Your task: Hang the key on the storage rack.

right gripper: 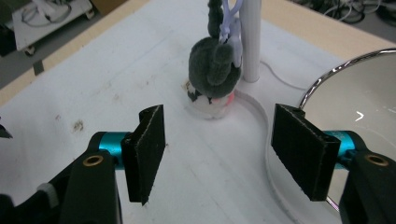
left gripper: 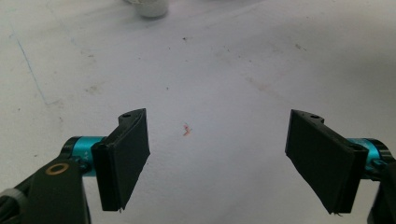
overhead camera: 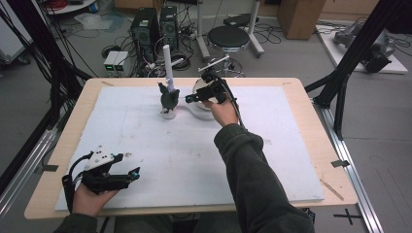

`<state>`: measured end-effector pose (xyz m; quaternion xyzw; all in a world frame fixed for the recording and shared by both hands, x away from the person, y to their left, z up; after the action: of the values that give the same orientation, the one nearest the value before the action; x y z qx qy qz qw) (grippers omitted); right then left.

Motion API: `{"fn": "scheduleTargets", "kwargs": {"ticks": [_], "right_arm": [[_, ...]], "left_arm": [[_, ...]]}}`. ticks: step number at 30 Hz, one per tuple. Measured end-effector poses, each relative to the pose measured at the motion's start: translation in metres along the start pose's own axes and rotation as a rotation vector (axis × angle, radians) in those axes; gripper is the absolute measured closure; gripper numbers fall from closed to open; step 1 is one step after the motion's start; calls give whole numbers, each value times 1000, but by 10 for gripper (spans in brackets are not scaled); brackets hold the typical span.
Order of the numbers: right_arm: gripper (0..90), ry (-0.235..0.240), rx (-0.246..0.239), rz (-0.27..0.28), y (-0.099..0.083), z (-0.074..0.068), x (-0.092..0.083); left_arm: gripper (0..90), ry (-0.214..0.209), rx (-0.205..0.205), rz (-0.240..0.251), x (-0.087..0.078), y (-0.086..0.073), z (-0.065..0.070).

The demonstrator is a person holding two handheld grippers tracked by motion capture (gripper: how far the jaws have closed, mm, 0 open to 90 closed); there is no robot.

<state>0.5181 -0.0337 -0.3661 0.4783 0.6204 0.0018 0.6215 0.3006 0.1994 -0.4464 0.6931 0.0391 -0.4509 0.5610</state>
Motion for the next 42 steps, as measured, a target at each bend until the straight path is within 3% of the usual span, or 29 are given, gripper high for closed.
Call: {"fn": "scheduleTargets", "kwargs": {"ticks": [5,8,18,26,42], "right_arm": [[337,9,5,18,-9,5,-3],[313,20,14,0,-12,7,-5],[293,22,-18,39,-13,-3,-15],[248,29,2,28,-28,0,-13],[185,24,-1,71,-41,-1,-25]], "left_arm": [[220,-1,8,-4,1,0,1],[220,-1,8,-4,1,0,1],[220,1,0,0,-1,-3,-1],[220,2,6,-3,-2,-4,-1],[219,-2,2,-2,-2,-3,1]]}}
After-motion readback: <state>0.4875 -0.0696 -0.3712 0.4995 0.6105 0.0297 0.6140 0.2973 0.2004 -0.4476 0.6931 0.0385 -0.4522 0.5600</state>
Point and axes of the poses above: each handheld gripper's, and its own axes: x roughly forward along the jaws, y roughly out of its top, z roughly to its right, the point moved 8 cm from there along x, roughly forward along the jaws, and after that the axes turned 10 degrees about -z, right-handed, at the moved point
